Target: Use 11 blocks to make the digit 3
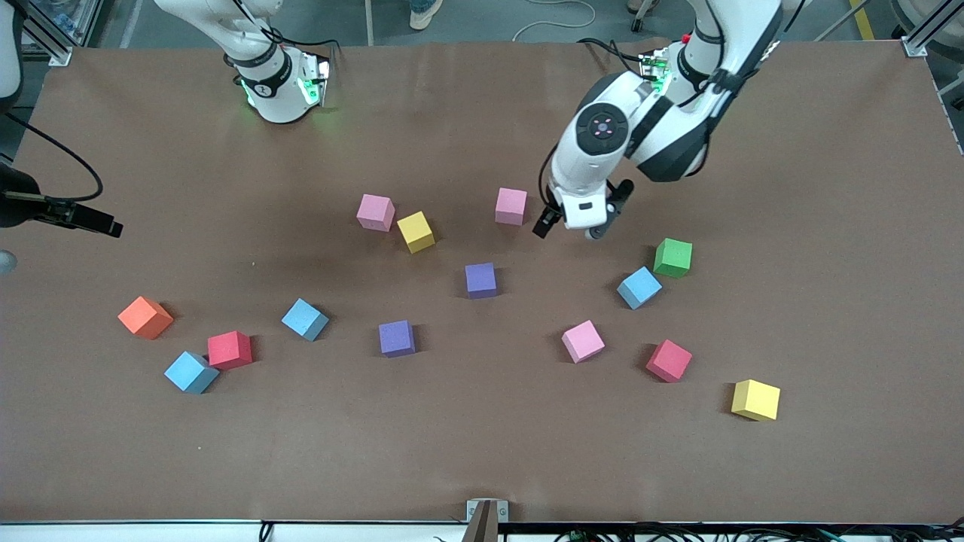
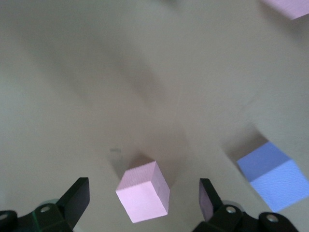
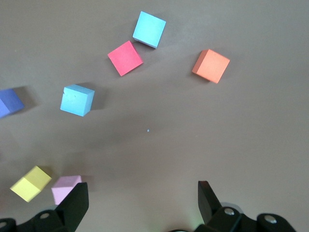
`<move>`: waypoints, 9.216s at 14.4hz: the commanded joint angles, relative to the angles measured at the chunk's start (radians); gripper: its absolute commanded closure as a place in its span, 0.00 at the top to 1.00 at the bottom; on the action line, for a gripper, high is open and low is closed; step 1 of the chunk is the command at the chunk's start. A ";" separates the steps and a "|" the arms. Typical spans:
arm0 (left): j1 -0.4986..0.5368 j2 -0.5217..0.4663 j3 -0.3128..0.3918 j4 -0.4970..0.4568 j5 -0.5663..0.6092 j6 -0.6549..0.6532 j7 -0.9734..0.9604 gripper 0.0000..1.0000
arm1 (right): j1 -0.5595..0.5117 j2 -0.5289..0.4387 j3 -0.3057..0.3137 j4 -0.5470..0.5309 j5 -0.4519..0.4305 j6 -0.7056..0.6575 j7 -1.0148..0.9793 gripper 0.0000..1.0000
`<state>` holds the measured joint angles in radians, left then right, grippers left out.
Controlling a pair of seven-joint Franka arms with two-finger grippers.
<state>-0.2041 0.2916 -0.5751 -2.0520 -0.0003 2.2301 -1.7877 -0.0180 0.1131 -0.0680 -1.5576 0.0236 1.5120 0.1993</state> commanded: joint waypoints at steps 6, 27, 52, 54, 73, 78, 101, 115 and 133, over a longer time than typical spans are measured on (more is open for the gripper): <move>-0.109 0.109 0.003 -0.034 0.129 0.123 -0.404 1.00 | 0.133 -0.004 0.007 -0.021 0.044 0.023 0.399 1.00; -0.193 0.244 0.000 0.009 0.433 0.195 -0.491 0.22 | 0.288 -0.133 0.011 -0.486 0.072 0.479 0.949 1.00; -0.370 0.343 0.009 0.176 0.513 0.040 0.439 0.35 | 0.584 0.056 0.013 -0.561 0.073 0.708 1.289 1.00; -0.370 0.343 0.009 0.170 0.513 0.039 0.421 0.46 | 0.587 0.056 0.011 -0.561 0.073 0.708 1.289 1.00; -0.124 0.406 0.009 0.528 0.514 -0.119 0.465 1.00 | 0.760 0.183 0.011 -0.587 0.073 0.864 1.517 1.00; -0.120 0.555 0.011 0.667 0.490 -0.046 0.510 1.00 | 0.802 0.215 0.011 -0.648 0.073 0.961 1.534 1.00; -0.146 0.637 0.017 0.661 0.395 0.071 0.518 0.30 | 0.955 0.249 0.011 -0.639 0.070 0.961 1.977 0.00; -0.052 0.199 -0.023 0.086 0.384 -0.003 -0.555 0.21 | 1.014 0.255 0.011 -0.611 0.073 0.975 2.048 0.00; -0.051 0.107 -0.081 -0.255 0.384 0.450 -1.111 0.21 | 1.058 0.323 0.011 -0.565 0.075 0.981 2.105 0.00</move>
<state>-0.2636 0.4375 -0.6370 -2.2436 0.3734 2.6271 -2.7523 1.0114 0.4073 -0.0507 -2.1361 0.0906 2.4810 2.2740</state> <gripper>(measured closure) 0.392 0.405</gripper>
